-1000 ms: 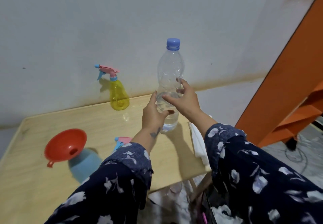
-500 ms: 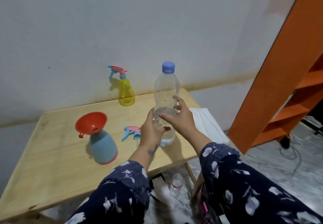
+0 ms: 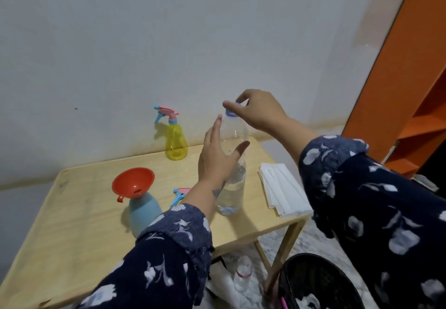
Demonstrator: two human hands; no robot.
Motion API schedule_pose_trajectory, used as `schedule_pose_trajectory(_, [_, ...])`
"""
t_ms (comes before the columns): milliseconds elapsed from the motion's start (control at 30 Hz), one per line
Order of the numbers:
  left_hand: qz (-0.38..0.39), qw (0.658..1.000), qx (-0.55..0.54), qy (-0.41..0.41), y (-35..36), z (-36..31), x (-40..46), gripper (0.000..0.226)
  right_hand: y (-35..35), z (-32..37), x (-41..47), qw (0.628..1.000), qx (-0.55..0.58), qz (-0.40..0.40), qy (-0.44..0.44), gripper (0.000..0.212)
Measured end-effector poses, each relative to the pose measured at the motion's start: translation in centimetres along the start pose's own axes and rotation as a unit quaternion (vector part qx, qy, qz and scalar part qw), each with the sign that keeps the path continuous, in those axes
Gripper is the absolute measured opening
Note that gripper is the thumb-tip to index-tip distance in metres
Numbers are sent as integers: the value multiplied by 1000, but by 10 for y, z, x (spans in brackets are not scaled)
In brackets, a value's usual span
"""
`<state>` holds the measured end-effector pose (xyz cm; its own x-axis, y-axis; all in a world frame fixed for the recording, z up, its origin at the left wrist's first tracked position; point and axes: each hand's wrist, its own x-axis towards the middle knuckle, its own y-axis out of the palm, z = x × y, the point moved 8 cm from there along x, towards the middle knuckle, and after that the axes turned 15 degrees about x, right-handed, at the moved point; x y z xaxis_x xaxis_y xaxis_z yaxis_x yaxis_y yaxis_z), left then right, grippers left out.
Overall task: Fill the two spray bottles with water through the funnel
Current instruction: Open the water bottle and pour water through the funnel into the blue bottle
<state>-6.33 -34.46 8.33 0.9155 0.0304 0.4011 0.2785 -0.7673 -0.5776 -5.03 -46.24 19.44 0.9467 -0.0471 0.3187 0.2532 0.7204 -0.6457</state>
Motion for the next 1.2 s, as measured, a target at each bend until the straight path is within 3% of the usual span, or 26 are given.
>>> schedule_pose_trajectory(133, [5,1000,-19,-2,-3,6,6,87,11,22,14,991,-129,34,-16,44])
schedule_pose_trajectory(233, [15,999,-32,-7,-6,10,8,88,19,37,15,970,-208,96,-77,40])
schedule_pose_trajectory(500, [53,996,-69,5,-6,11,10,84,20,42,11,942,-228,227,-101,31])
schedule_pose_trajectory(667, [72,993,-88,0,-4,14,9,83,19,46,8,935,-247,237,-96,32])
schedule_pose_trajectory(833, [79,993,-90,-3,-3,13,9,87,19,52,13,935,-304,165,-75,50])
schedule_pose_trajectory(1033, [93,992,-84,6,-6,12,12,88,19,48,6,951,-218,210,-65,29])
schedule_pose_trajectory(1200, [106,991,-79,9,-2,8,14,84,13,44,5,939,-228,250,-61,22])
